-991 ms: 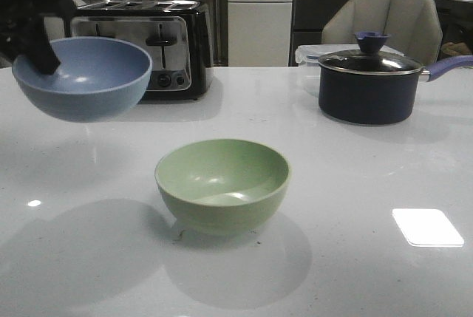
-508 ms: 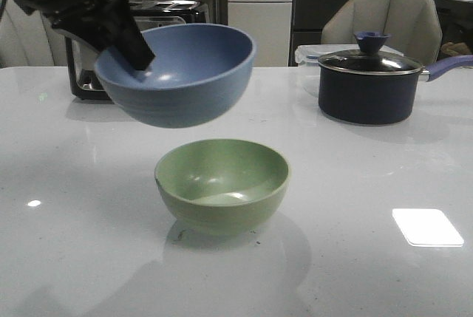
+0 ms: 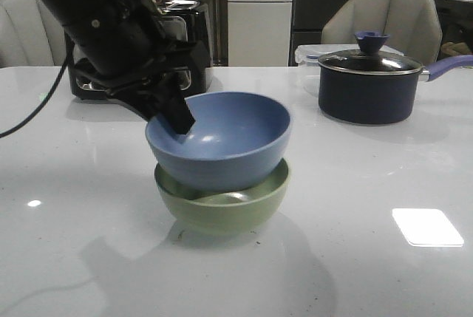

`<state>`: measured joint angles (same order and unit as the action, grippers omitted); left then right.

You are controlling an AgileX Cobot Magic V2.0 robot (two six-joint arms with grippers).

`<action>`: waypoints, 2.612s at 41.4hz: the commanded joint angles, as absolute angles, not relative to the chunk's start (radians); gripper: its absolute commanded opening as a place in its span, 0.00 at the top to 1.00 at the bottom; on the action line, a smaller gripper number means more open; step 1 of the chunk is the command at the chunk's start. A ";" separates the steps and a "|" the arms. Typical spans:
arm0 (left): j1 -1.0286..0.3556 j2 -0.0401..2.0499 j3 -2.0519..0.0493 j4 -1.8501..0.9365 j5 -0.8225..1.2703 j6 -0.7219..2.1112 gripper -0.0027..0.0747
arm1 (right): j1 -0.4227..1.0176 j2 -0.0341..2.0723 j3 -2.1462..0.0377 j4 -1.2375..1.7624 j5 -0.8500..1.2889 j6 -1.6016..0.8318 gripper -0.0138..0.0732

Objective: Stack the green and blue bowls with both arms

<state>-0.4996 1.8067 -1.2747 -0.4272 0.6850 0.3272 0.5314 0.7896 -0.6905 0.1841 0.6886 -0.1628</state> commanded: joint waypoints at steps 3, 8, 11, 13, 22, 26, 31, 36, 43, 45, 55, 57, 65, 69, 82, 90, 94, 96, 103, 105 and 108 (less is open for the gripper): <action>-0.506 1.802 -1.309 -0.466 0.645 0.328 0.84 | 0.532 0.780 -0.716 0.181 0.634 -0.168 0.40; -0.506 1.815 -1.309 -0.466 0.653 0.328 0.76 | 0.532 0.780 -0.716 0.181 0.634 -0.168 0.40; -0.506 1.815 -1.309 -0.470 0.657 0.328 0.66 | 0.532 0.780 -0.716 0.181 0.634 -0.168 0.40; -0.506 1.813 -1.309 -0.470 0.660 0.328 0.58 | 0.532 0.780 -0.716 0.181 0.634 -0.168 0.40; -0.506 1.755 -1.310 -0.472 0.679 0.337 0.50 | 0.532 0.780 -0.716 0.181 0.634 -0.168 0.40; -0.506 1.687 -1.310 -0.472 0.689 0.364 0.50 | 0.532 0.780 -0.716 0.181 0.634 -0.168 0.40; -0.506 1.586 -1.304 -0.463 0.720 0.393 0.50 | 0.532 0.780 -0.716 0.181 0.634 -0.168 0.40; -0.506 1.462 -1.254 -0.456 0.727 0.417 0.50 | 0.532 0.780 -0.716 0.181 0.634 -0.168 0.40; -0.506 1.272 -1.137 -0.429 0.727 0.443 0.50 | 0.532 0.780 -0.716 0.181 0.634 -0.168 0.40; -0.506 1.215 -1.098 -0.429 0.727 0.447 0.50 | 0.532 0.780 -0.716 0.181 0.634 -0.168 0.40; -0.506 0.932 -0.915 -0.421 0.729 0.450 0.50 | 0.532 0.780 -0.716 0.181 0.634 -0.168 0.40; -0.506 0.875 -0.880 -0.421 0.728 0.450 0.50 | 0.532 0.780 -0.716 0.181 0.634 -0.168 0.40; -0.506 0.663 -0.764 -0.421 0.728 0.450 0.50 | 0.532 0.780 -0.716 0.182 0.633 -0.168 0.40; -0.506 0.587 -0.720 -0.421 0.727 0.450 0.50 | 0.532 0.780 -0.716 0.182 0.634 -0.168 0.40; -0.504 0.548 -0.668 -0.396 0.702 0.450 0.50 | 0.532 0.780 -0.716 0.181 0.641 -0.168 0.41; -0.504 0.548 -0.638 -0.315 0.668 0.398 0.72 | 0.532 0.780 -0.716 0.169 0.641 -0.168 0.65; -0.504 0.548 -0.633 -0.300 0.656 0.379 0.85 | 0.532 0.780 -0.716 0.169 0.641 -0.168 0.81; -0.504 0.548 -0.633 -0.300 0.653 0.379 0.84 | 0.532 0.780 -0.716 0.169 0.641 -0.168 0.80; -0.504 0.548 -0.633 -0.302 0.649 0.379 0.84 | 0.532 0.780 -0.716 0.170 0.642 -0.168 0.80; -0.504 0.548 -0.633 -0.302 0.649 0.379 0.84 | 0.532 0.780 -0.716 0.170 0.642 -0.168 0.80; -0.504 0.548 -0.633 -0.302 0.649 0.379 0.84 | 0.532 0.780 -0.716 0.170 0.642 -0.168 0.80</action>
<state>-0.4996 0.5484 -0.6073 -0.2835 0.7229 0.3897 0.5314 0.7896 -0.6905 0.1735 0.6958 -0.1644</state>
